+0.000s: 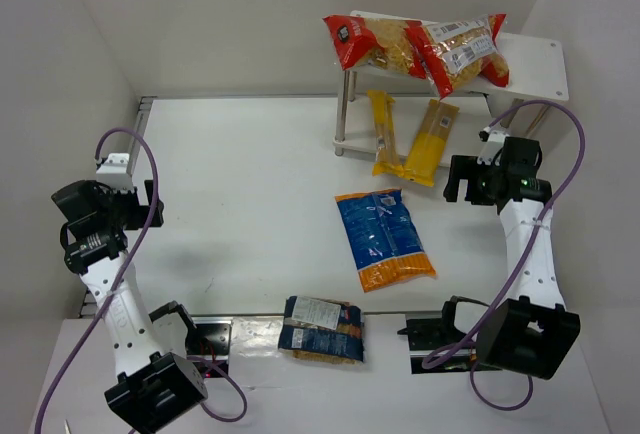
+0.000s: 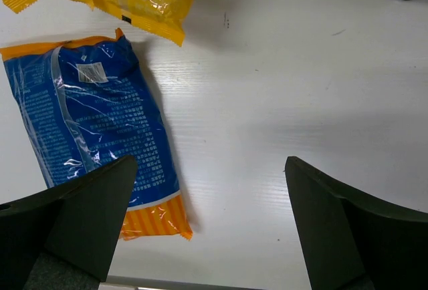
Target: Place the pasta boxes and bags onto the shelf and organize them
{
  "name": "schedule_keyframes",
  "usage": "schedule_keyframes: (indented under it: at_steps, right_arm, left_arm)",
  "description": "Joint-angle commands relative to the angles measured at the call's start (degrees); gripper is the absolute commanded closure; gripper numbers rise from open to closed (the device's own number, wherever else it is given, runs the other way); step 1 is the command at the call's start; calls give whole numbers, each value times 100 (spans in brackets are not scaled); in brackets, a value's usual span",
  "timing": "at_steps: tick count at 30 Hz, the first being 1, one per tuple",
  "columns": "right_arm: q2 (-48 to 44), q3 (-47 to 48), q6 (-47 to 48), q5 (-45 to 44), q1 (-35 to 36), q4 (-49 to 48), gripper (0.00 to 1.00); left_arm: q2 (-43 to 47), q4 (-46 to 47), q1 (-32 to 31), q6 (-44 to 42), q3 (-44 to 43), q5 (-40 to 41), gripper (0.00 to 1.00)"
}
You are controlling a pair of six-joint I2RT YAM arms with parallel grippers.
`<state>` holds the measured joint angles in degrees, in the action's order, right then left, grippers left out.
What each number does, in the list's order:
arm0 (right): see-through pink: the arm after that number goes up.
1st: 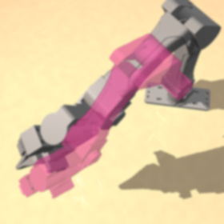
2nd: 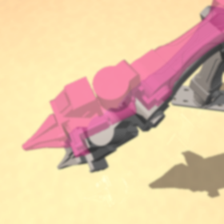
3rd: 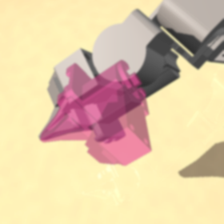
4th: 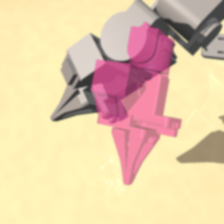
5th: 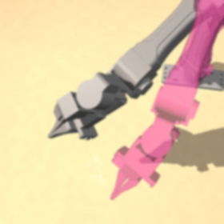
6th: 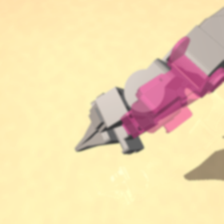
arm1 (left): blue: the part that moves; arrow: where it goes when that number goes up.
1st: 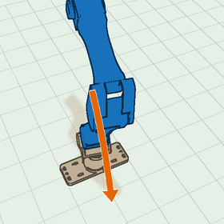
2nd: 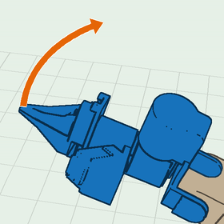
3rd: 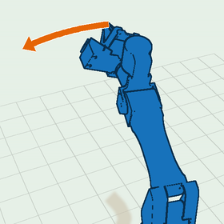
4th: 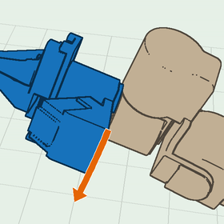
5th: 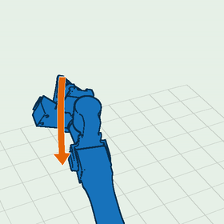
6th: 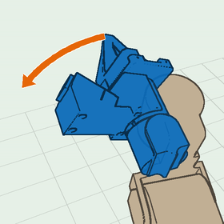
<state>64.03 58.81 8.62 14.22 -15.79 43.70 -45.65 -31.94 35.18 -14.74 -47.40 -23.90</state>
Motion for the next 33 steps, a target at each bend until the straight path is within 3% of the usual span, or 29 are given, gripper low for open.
schedule_keyframes:
  at_steps: [1, 9, 16, 21, 28, 33]
  right_arm:
    - [57, 17, 34, 64, -38, -169, 0]
    - [285, 218, 446, 634, -38, 190, 0]
    - [846, 614, 641, 548, 1893, 692, 0]
    - [1576, 719, 693, 477, 2563, 745, 0]
    - [2096, 658, 693, 248, 2959, 692, 0]
    - [2306, 658, 641, -373, 3537, 692, 0]
  left_arm:
    - [38, 74, 42, 6, -121, -97, 0]
    - [38, 74, 42, 6, -121, -97, 0]
    - [38, 74, 42, 6, -121, -150, 0]
    - [144, 74, 42, 6, -121, -150, 0]
    - [249, 74, 42, 6, -121, -203, 0]
    - [302, 74, 42, -46, -121, -203, 0]
